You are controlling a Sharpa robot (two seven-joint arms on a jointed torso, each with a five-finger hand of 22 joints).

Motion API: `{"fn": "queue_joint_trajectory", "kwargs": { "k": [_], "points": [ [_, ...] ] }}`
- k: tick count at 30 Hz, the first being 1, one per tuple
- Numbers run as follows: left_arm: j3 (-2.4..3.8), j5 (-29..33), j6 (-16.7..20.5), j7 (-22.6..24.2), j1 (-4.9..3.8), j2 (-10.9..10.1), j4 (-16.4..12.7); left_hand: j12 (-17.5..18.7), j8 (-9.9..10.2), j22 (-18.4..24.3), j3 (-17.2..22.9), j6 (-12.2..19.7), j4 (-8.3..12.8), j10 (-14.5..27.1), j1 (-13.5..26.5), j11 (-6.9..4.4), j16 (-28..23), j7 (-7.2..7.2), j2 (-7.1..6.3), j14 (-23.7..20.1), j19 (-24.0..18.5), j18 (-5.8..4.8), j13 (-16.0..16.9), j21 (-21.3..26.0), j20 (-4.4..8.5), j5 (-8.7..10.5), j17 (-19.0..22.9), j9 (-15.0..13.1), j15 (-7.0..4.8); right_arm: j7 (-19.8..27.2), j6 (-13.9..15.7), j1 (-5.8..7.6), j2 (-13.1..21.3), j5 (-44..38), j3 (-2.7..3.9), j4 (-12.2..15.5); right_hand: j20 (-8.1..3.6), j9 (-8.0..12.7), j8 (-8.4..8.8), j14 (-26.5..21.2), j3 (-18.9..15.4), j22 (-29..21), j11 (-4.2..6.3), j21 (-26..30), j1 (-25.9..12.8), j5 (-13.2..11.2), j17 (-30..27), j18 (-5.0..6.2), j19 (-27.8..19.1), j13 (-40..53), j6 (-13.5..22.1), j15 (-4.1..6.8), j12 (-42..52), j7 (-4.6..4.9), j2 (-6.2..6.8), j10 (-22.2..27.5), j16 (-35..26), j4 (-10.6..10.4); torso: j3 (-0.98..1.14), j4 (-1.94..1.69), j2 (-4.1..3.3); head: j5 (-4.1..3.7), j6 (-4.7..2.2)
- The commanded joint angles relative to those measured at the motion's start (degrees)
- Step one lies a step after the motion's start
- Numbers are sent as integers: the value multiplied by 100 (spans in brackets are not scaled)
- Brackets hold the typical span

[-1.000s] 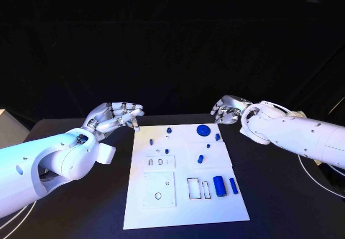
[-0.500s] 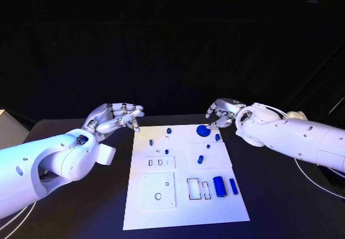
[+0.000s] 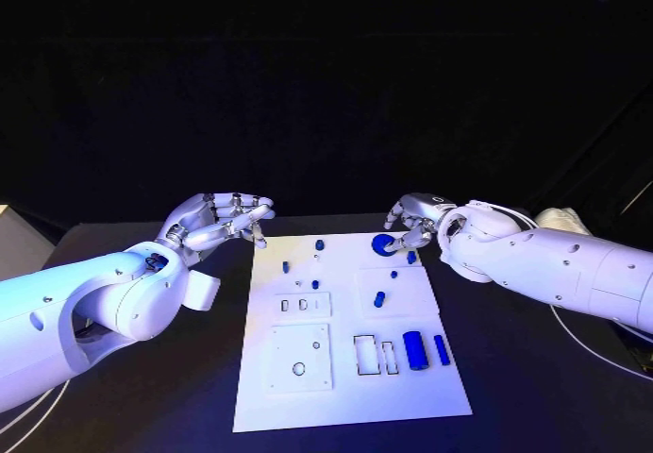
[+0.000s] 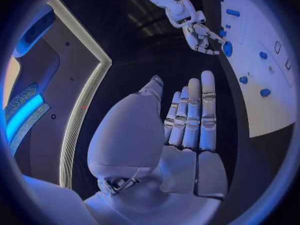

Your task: Assemble the parts on the task board

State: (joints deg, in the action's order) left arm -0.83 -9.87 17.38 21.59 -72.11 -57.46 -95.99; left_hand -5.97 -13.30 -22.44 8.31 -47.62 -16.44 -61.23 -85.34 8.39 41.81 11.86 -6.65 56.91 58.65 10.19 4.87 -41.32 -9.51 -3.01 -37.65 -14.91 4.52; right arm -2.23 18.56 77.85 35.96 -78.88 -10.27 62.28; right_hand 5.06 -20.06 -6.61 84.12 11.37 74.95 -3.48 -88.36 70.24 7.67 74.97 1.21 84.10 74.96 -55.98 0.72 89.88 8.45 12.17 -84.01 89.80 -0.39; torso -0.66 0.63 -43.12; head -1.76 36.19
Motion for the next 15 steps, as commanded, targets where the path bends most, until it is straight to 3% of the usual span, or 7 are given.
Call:
{"fn": "queue_joint_trajectory", "kwargs": {
  "k": [1, 10, 15],
  "points": [
    [3, -31, -110, 14, -6, 7, -22, 5, 13, -8, -33, 1, -6, 2, -15, 16, -34, 40, 49, -42, -24, 17, 9, -17, -2, 23, 5, -8, 6, -121, -86, -21, -35, -71, -2, -21, 44, -10, 19, 588, -25, 1336, -35, -17, 58, 6, 1503, -74, 510, 1504, 48, -41, 12, 10, -16, -599, 20, -32, -2, 2, 3, 7, 7],
    [4, -44, -106, 12, -6, 2, -33, 5, 13, -8, -33, 1, -6, 2, -15, 16, -34, 40, 49, -42, -24, 17, 9, -17, -2, 23, 5, -8, 6, -108, -123, -43, -112, 24, -2, -140, 61, -45, 3, 588, -57, 1319, -38, 0, 77, 167, 1503, -67, 496, 1504, 28, -50, 12, 11, -51, -599, 20, -220, -2, -5, -1, -1, 9],
    [4, -50, -98, 2, -6, -11, -43, 5, 14, -8, -31, 3, -7, 4, -17, 20, -50, 43, 56, -46, -37, 17, 11, -16, -6, 23, 9, -11, 10, -88, -213, -46, -136, 82, -2, -203, 63, -72, -5, 588, -39, 1317, -34, 4, 64, 447, 1503, -65, 491, 1504, 11, -48, 12, 6, -73, -599, 20, -411, -1, -10, -15, -13, 22]
  ]
}}
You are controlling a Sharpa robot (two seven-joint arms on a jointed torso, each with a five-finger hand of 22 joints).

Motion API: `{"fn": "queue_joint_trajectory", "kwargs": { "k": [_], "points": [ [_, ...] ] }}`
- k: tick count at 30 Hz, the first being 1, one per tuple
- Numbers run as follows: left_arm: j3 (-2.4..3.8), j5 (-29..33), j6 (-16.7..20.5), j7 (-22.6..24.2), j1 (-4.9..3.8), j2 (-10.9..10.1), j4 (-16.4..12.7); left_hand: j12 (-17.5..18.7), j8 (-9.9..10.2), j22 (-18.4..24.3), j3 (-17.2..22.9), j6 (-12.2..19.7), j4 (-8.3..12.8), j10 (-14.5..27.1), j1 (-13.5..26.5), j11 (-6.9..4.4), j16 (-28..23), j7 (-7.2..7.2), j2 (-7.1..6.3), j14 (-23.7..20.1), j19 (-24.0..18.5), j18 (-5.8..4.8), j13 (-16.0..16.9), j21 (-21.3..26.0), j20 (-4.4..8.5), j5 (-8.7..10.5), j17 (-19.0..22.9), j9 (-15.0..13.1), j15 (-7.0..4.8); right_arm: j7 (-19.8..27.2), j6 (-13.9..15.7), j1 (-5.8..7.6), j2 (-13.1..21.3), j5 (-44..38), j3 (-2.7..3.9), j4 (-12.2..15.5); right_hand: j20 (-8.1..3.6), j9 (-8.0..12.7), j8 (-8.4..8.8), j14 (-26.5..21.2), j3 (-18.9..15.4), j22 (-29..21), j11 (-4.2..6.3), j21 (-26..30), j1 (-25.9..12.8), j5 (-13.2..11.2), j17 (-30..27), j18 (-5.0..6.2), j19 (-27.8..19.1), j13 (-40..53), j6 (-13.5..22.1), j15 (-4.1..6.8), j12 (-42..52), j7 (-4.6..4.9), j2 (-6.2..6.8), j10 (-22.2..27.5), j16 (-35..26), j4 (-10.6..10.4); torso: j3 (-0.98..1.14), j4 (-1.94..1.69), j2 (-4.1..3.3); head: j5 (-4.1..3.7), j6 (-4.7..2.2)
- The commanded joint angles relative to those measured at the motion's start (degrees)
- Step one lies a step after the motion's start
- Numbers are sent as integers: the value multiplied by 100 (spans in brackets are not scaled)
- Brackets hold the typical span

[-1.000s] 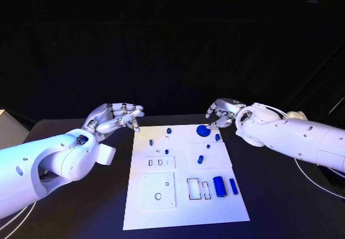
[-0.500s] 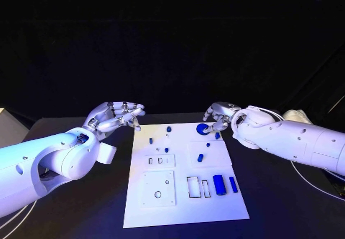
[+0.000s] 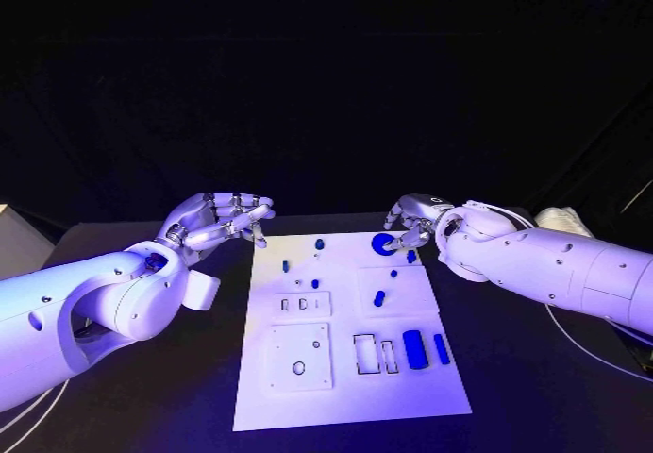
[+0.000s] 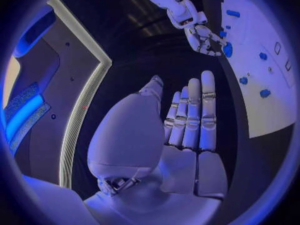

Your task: Assemble the parts on the task board

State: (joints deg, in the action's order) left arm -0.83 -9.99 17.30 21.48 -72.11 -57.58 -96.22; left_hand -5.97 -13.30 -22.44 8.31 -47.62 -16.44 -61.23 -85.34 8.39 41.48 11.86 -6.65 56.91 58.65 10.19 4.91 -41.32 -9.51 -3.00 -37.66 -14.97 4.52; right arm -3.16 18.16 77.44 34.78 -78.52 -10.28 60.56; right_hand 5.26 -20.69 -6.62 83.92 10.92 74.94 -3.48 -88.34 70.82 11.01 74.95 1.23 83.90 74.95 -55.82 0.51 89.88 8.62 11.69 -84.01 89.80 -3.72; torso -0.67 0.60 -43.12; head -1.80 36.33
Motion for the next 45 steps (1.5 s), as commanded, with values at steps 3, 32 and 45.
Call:
{"fn": "queue_joint_trajectory", "kwargs": {
  "k": [3, 32, 45],
  "points": [
    [4, -45, -88, 5, -7, -9, -33, 7, 16, -8, -28, 7, -6, 8, -20, 21, -22, 44, 63, -46, -42, 18, 7, -17, -8, 22, 10, -5, 11, 24, -236, -14, -37, 63, -1, -79, 44, -27, -5, 608, 31, 1313, -31, 8, -105, 334, 1505, -65, 505, 1505, -21, -26, 12, -16, -50, -599, 20, -284, -2, -10, -25, 0, 13],
    [5, -54, -76, -22, -8, -66, -64, 11, 20, -10, -7, 15, 0, 16, -43, 23, -39, 46, 91, -44, -53, 20, 8, -20, -11, 22, 13, -9, 13, 108, 10, -100, -94, 61, -4, -144, 8, -68, -32, 608, 685, 1324, 21, 3, 254, 109, 1505, -66, 505, 1505, -203, 20, 12, -70, -202, -599, 20, -349, 2, -4, -25, 28, 28],
    [5, -54, -77, -24, -8, -76, -52, 12, 21, -11, 1, 18, 1, 20, -54, 24, -49, 47, 100, -41, -59, 21, 9, -23, -13, 22, 14, -11, 13, -79, 1052, -95, -106, -272, -3, 53, -47, -85, -89, 608, 1655, 1354, 78, -19, 265, -3, 1505, -74, 520, 1505, -453, 75, 12, -131, -104, -599, 20, -34, -3, 3, -21, 35, -10]
  ]
}}
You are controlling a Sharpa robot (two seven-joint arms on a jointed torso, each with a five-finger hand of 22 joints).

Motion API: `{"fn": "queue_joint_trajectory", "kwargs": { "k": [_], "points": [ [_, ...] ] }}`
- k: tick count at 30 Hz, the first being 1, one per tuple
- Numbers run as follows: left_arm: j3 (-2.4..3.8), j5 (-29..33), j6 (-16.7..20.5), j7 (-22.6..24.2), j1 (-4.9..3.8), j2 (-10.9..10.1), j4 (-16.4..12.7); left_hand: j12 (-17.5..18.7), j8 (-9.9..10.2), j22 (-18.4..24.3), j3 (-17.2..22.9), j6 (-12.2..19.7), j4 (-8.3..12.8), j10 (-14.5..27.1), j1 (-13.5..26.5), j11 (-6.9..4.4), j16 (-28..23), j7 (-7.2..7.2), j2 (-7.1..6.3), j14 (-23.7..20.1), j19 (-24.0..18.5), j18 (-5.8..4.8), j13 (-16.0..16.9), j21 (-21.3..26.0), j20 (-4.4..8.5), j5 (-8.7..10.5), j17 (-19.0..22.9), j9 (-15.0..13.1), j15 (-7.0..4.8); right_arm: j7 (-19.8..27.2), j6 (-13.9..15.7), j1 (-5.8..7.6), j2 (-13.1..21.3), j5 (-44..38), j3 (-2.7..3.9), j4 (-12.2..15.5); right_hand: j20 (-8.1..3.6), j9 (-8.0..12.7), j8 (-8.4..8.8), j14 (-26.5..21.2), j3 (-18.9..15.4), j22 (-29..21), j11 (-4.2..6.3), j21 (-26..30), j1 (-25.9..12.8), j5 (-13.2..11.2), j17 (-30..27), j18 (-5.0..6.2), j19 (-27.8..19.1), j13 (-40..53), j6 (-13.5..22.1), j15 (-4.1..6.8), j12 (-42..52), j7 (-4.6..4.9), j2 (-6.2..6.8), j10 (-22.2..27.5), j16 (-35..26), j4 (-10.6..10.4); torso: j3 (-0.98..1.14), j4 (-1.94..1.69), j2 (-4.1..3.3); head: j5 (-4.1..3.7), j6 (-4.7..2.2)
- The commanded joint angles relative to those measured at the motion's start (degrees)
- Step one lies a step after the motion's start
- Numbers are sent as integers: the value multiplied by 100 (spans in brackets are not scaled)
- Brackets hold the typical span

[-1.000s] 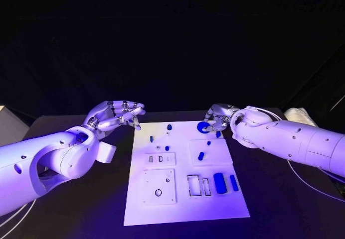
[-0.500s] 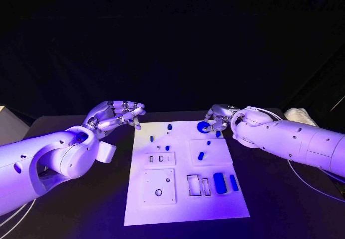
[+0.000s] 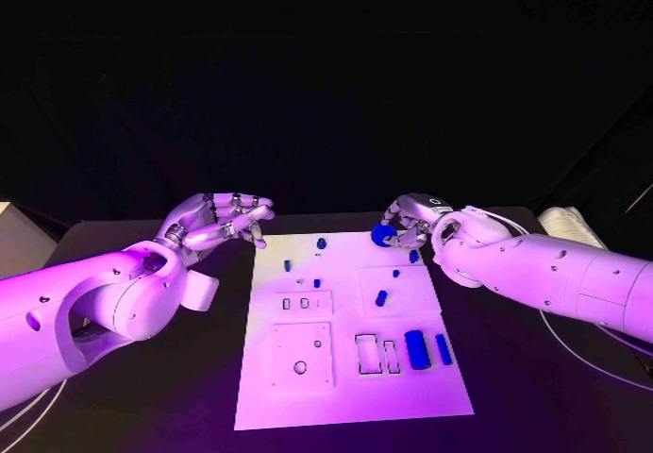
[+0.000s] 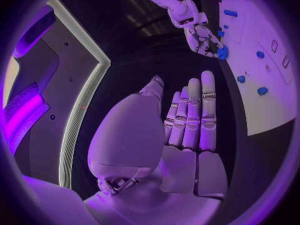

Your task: Assemble the parts on the task board

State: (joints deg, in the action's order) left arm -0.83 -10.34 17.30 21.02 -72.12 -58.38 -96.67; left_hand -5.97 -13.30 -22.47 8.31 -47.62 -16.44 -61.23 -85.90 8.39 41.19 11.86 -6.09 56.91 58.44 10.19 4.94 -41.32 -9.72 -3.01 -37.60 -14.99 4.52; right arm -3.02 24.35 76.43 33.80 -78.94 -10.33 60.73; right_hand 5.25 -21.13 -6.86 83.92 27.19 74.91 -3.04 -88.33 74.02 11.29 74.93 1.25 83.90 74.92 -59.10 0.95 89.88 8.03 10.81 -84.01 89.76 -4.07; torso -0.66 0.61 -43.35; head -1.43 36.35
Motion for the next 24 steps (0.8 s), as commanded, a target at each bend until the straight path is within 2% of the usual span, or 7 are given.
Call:
{"fn": "queue_joint_trajectory", "kwargs": {
  "k": [1, 5, 10, 13, 17, 24],
  "points": [
    [5, -19, -77, 21, -7, 3, -7, 12, 21, -8, 1, 18, 1, 20, 2, 24, -21, 47, 43, -41, -38, 21, 6, -23, 8, 22, 8, -9, 14, -107, 444, 8, -10, -238, 2, 52, -47, -41, -64, 608, 41, 1356, 34, -19, -73, -38, 1507, -76, 519, 1508, -125, 31, 12, -71, -9, -599, 24, 2, -4, 2, 4, -1, -13],
    [5, -18, -74, 21, -7, -2, -7, 12, 21, -8, 1, 18, 1, 20, 2, 24, -21, 47, 43, -41, -38, 21, 6, -23, 8, 22, 8, -9, 14, -142, 444, 27, -9, -234, 6, 153, -48, -44, -68, 608, 67, 1353, 36, -16, -101, -45, 1507, -75, 517, 1508, -137, 33, 12, -75, -5, -599, 24, 3, -1, 0, -2, 17, -46],
    [5, -17, -74, 19, -7, 3, -6, 12, 21, -8, 1, 18, 1, 20, 2, 24, -21, 47, 43, -41, -38, 21, 6, -23, 8, 22, 8, -9, 14, -177, 425, 72, -52, -238, 19, 354, -50, -47, -72, 608, 93, 1348, 39, -11, -150, -50, 1507, -73, 515, 1508, -146, 34, 12, -77, 8, -599, 24, -1, -1, 5, 1, 26, -44],
    [5, -17, -77, 19, -7, 17, -7, 12, 21, -8, 1, 18, 1, 20, 2, 24, -21, 47, 43, -41, -38, 21, 6, -23, 8, 22, 8, -9, 14, -207, 387, 94, -155, -259, 23, 461, -51, -46, -68, 608, 108, 1347, 39, -10, -191, -47, 1507, -73, 514, 1508, -143, 35, 12, -77, 24, -599, 24, -5, -5, 5, 2, 27, -55],
    [5, -16, -79, 19, -7, 32, -14, 12, 21, -8, 1, 18, 1, 20, 2, 24, -21, 47, 43, -41, -38, 21, 6, -23, 8, 22, 8, -9, 14, -262, 334, 106, -335, -316, 25, 544, -52, -46, -63, 608, 121, 1351, 39, -13, -233, -40, 1507, -74, 516, 1508, -137, 34, 12, -76, 39, -599, 24, -11, -4, -18, -15, 20, -70],
    [5, -16, -77, 18, -7, 41, -29, 12, 23, -9, 6, 20, 0, 21, -3, 24, -32, 46, 48, -38, -44, 22, 8, -27, 6, 23, 10, -12, 14, -387, 273, 108, -625, -453, 25, 585, -50, -43, -50, 608, 132, 1350, 35, -12, -304, -31, 1507, -74, 516, 1508, -118, 31, 12, -71, 78, -599, 24, -18, -7, -19, -19, 37, -55]
  ]
}}
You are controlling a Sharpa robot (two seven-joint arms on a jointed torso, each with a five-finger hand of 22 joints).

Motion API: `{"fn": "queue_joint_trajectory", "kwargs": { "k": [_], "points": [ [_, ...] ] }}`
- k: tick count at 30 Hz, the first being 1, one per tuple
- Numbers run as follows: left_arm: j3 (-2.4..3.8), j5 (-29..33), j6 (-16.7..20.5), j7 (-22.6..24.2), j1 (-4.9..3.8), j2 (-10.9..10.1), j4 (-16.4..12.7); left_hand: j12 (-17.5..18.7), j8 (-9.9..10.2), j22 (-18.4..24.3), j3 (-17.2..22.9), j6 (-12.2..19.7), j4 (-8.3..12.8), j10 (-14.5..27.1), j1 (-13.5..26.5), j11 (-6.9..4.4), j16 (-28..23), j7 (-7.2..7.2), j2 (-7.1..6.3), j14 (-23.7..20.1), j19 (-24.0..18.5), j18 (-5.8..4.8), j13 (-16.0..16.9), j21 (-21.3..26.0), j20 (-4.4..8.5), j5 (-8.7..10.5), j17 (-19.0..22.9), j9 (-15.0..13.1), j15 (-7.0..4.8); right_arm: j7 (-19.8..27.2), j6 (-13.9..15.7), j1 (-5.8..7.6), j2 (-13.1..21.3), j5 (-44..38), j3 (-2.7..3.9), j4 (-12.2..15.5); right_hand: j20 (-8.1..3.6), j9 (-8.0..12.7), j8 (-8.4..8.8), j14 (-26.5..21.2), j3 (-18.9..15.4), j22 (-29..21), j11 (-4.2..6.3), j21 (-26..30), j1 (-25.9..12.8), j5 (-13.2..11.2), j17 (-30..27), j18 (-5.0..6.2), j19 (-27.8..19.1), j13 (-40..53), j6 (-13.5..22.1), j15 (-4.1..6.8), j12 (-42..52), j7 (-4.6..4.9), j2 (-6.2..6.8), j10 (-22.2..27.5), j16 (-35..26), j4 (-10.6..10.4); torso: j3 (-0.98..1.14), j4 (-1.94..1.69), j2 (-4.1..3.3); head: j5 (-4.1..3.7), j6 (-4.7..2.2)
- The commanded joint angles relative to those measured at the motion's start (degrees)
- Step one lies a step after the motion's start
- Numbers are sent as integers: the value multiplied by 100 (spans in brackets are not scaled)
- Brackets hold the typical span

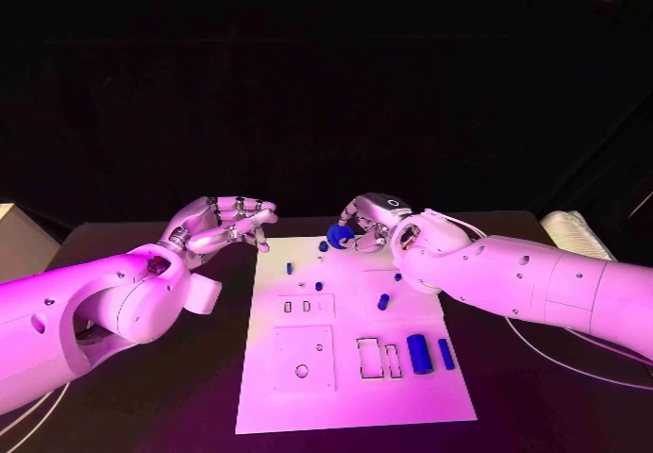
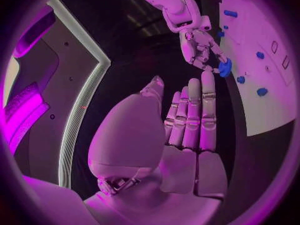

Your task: Assemble the parts on the task board

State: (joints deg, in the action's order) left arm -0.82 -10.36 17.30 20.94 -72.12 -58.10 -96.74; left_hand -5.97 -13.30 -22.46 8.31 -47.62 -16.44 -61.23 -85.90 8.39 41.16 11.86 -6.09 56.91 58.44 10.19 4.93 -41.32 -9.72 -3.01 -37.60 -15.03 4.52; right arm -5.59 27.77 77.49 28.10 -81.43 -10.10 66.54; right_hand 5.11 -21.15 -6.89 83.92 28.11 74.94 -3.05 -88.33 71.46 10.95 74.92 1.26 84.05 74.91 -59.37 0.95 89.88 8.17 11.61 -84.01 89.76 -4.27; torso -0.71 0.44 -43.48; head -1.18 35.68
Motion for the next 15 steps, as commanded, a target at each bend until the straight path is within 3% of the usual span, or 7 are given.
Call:
{"fn": "queue_joint_trajectory", "kwargs": {
  "k": [1, 15],
  "points": [
    [3, -15, -76, 25, -7, 15, -25, 12, 22, -10, 6, 20, 0, 21, -3, 24, -28, 46, 48, -38, -44, 22, 9, -27, 5, 23, 10, -8, 14, -149, -81, 0, -95, -221, 2, -2, -36, -41, -47, 608, 40, 1346, 36, -12, -48, 3, 1508, -75, 501, 1509, -91, 32, 12, -85, -2, -599, 24, 2, 0, 1, -6, 14, 12],
    [3, -15, -79, 17, -9, 11, -56, 12, 22, -10, 6, 20, 0, 21, -3, 24, -28, 46, 48, -38, -44, 22, 9, -27, 5, 23, 10, -8, 14, -277, -352, -121, -431, -314, -18, -79, -31, -33, -18, 608, 45, 1343, 26, -9, -120, 1, 1508, -74, 499, 1509, -48, 23, 12, -71, 57, -599, 24, 6, 8, 5, -6, 61, 70]
  ]
}}
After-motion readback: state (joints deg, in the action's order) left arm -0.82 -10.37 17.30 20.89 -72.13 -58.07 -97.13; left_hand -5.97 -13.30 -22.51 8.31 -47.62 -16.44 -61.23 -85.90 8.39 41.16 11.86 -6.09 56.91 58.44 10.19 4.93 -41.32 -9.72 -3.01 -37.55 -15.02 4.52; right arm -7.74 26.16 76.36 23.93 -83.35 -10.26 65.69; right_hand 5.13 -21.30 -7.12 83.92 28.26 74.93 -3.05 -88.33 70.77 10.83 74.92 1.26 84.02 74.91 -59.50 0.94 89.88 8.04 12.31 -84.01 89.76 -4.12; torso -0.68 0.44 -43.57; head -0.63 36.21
